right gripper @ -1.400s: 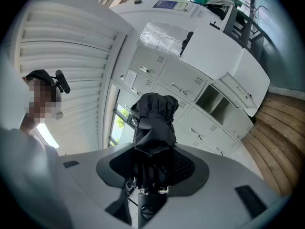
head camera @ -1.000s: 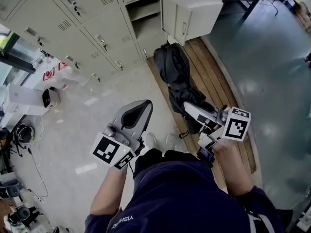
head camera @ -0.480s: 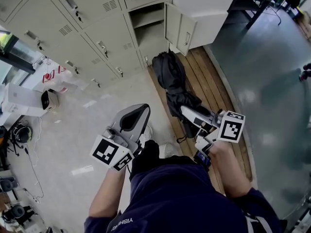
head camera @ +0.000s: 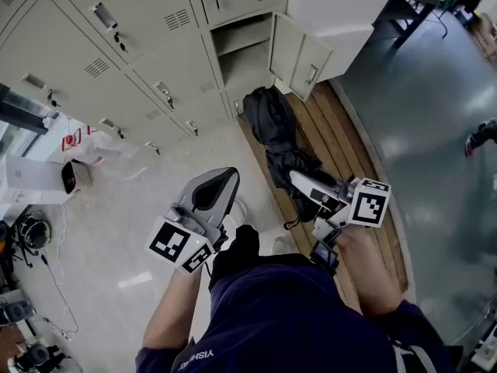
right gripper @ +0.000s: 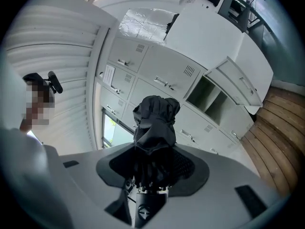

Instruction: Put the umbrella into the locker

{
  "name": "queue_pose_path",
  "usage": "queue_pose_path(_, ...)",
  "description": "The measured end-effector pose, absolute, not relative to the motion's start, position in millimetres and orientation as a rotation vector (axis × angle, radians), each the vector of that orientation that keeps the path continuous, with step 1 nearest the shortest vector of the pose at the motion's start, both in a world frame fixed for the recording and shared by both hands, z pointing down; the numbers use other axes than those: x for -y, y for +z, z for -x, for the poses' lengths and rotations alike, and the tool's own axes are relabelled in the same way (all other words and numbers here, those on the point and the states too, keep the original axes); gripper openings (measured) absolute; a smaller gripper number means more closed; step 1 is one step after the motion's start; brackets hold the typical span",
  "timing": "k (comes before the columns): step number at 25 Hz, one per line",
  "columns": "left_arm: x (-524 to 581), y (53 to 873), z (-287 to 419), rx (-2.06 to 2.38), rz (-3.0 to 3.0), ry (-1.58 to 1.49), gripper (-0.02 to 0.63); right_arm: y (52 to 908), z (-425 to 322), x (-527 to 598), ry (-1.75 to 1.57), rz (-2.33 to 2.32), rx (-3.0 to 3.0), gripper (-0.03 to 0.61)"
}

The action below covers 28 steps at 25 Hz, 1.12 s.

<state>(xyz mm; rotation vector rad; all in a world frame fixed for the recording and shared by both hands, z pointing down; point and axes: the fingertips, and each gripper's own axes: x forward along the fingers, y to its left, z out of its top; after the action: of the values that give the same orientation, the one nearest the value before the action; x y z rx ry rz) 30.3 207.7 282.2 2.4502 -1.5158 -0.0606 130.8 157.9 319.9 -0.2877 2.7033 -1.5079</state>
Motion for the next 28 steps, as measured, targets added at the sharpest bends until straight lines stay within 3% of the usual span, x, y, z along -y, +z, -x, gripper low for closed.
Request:
queue_pose_path(13, -112.1, 300.7, 82.3, 1.413, -2.481, -0.015, 0.002, 338.7, -25.2, -67.7, -1.511, 0.454, -2.698, 0.183)
queue_pose_path(28, -16.5, 351.4, 120.2, 1.345, -2.429, 0.098, 0.002, 409.9, 15.9, 52.6, -1.525, 0.68, -2.768, 0.181)
